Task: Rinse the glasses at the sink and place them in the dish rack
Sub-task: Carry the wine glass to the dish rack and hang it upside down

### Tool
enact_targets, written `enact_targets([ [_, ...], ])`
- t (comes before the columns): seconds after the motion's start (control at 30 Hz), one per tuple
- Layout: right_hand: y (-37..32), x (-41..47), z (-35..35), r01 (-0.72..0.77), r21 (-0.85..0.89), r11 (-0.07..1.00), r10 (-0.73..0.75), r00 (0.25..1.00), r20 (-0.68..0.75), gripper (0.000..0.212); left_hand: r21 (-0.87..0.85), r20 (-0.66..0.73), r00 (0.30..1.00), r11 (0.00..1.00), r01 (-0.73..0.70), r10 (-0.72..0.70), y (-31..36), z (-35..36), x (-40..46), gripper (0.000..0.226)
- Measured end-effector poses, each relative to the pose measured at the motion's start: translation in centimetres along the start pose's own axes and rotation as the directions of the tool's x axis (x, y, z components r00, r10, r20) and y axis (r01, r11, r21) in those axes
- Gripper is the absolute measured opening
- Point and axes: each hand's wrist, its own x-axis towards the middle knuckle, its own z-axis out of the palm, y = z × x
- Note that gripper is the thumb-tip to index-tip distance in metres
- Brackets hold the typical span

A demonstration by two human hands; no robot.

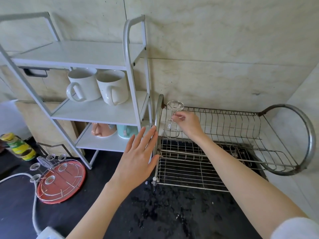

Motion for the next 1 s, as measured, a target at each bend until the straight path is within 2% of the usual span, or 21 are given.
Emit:
enact_targets([
  [0.17,0.0,-2.6,-1.4,0.017,-0.107,0.994,-0.009,0.997,0.07,0.052,0.051,0.044,0.999,0.999,0.009,-0.011,0.3,-0.6,-0.1,0.066],
  [0.27,0.2,-5.3,-2.2,0.089,-0.253,0.963,-0.063,0.992,0.108,0.054,0.085,0.06,0.998,0.996,0.03,-0.035,0.7,-0.9,-0.1,0.071],
  [0.47,-0.9,-11.8,-2.9,0.195,-0.413,0.89,-0.168,0.981,0.099,0.059,0.047,0.074,0.99,0.992,0.121,-0.124,1.8,-2.1,-3.5,0.072],
  [0.73,-4.7,-23.8,2.0,0.319,-0.371,0.872,-0.264,0.945,0.191,0.059,-0.032,0.133,0.937,0.943,0.33,-0.323,2.7,-2.4,-18.1,0.066],
  [1.0,-11.6,-36.7,12.6,0.468,-0.188,0.864,-0.369,0.841,0.396,0.069,0.069,0.194,0.83,0.852,0.52,-0.523,-0.5,-8.2,-36.5,0.062],
])
